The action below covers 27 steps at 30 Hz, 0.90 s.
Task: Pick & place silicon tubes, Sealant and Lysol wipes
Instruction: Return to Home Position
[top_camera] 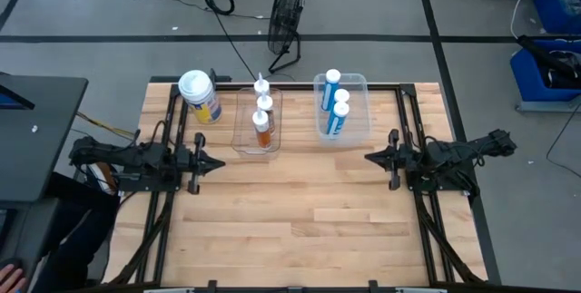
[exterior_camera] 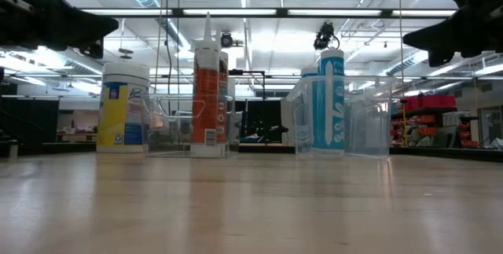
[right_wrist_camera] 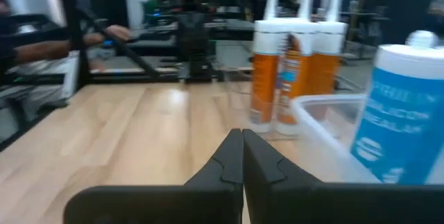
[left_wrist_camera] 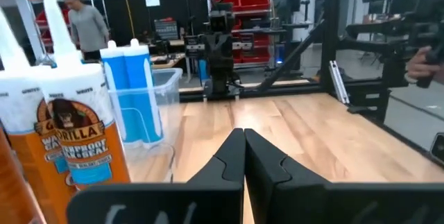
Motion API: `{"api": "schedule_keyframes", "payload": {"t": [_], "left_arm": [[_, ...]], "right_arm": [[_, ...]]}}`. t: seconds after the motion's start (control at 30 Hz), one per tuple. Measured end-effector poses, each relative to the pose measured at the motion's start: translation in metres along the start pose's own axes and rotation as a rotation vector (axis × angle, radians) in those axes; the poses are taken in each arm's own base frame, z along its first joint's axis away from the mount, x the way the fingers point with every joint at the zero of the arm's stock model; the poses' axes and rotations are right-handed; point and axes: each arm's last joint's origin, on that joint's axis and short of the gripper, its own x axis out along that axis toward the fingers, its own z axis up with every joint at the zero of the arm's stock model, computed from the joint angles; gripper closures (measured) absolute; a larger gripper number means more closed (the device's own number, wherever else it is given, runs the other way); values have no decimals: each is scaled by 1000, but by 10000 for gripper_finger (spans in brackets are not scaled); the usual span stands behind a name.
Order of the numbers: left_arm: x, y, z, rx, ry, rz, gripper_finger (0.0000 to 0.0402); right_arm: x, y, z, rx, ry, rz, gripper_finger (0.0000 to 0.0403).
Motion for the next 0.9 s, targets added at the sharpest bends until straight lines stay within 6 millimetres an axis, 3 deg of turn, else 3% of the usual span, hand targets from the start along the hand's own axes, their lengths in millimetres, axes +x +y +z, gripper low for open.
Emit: {"api": "schedule_keyframes", "payload": {"t": [0.27,0.9], "left_arm": [[1,0,-1,36,17,3,387],[1,0,-1,34,8,9,383]], "right_arm": [[0,-1,0,-81,1,-26,383],[0,-1,0,-49,0,-24,378]]}}
